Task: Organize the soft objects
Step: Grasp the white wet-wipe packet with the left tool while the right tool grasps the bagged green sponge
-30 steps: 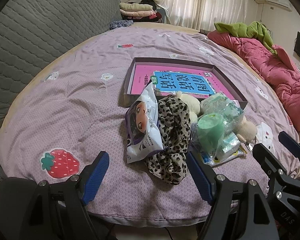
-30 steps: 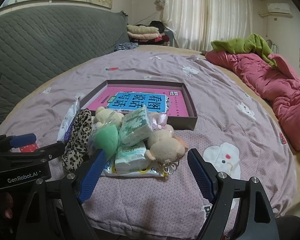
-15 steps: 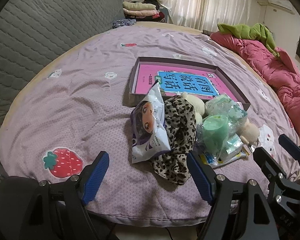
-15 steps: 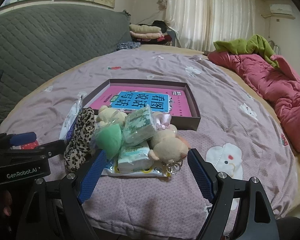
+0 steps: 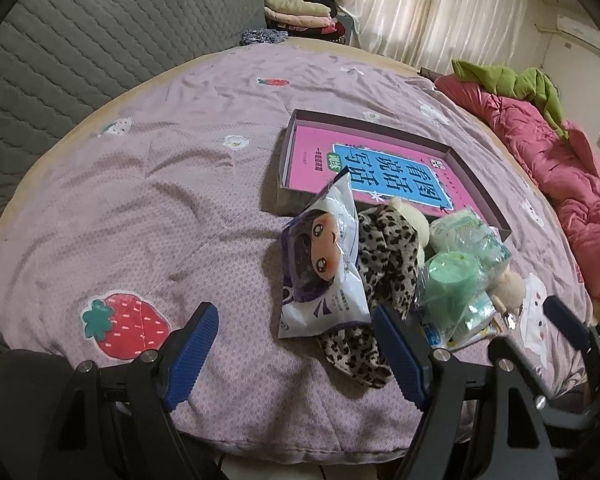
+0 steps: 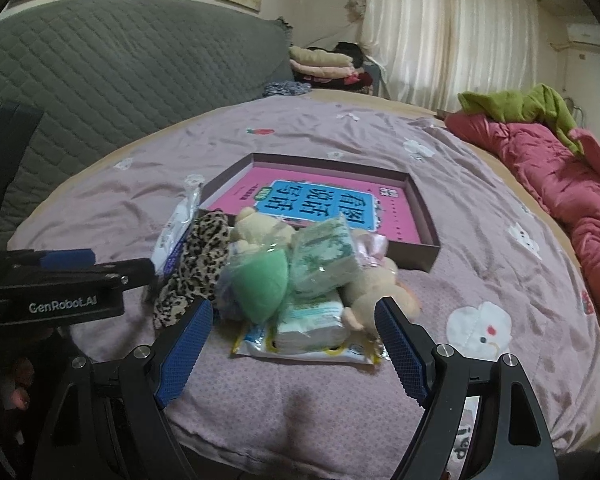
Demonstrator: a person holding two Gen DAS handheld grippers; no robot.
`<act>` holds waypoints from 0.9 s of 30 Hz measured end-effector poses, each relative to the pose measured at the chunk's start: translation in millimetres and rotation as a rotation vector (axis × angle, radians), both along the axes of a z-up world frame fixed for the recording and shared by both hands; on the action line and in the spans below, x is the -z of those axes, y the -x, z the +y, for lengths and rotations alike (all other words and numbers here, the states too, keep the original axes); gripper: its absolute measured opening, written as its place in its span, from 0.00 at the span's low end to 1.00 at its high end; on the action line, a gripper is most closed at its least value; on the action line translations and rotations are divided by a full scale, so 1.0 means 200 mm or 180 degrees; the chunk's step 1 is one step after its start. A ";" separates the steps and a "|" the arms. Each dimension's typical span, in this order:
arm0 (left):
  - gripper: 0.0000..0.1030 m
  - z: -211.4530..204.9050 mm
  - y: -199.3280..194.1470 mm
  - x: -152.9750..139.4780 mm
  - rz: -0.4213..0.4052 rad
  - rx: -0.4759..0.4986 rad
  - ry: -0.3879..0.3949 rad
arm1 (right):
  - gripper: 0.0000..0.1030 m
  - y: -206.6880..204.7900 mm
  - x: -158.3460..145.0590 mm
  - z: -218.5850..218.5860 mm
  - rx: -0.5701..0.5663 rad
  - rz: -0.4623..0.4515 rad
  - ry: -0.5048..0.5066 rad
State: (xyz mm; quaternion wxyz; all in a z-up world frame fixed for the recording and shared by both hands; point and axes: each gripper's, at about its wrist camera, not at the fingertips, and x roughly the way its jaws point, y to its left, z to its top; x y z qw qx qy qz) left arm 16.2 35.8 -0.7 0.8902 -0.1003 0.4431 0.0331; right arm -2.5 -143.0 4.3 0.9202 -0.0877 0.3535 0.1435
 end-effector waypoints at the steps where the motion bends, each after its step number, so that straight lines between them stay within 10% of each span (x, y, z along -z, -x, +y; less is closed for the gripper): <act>1: 0.77 0.00 -0.01 0.00 0.0003 -0.0004 0.0020 | 0.82 -0.01 0.01 0.01 -0.0019 0.0018 -0.0004; 27: 0.78 0.14 -0.21 0.09 0.0200 -0.0106 0.0133 | 0.72 -0.23 0.10 0.14 -0.0373 0.0105 0.0148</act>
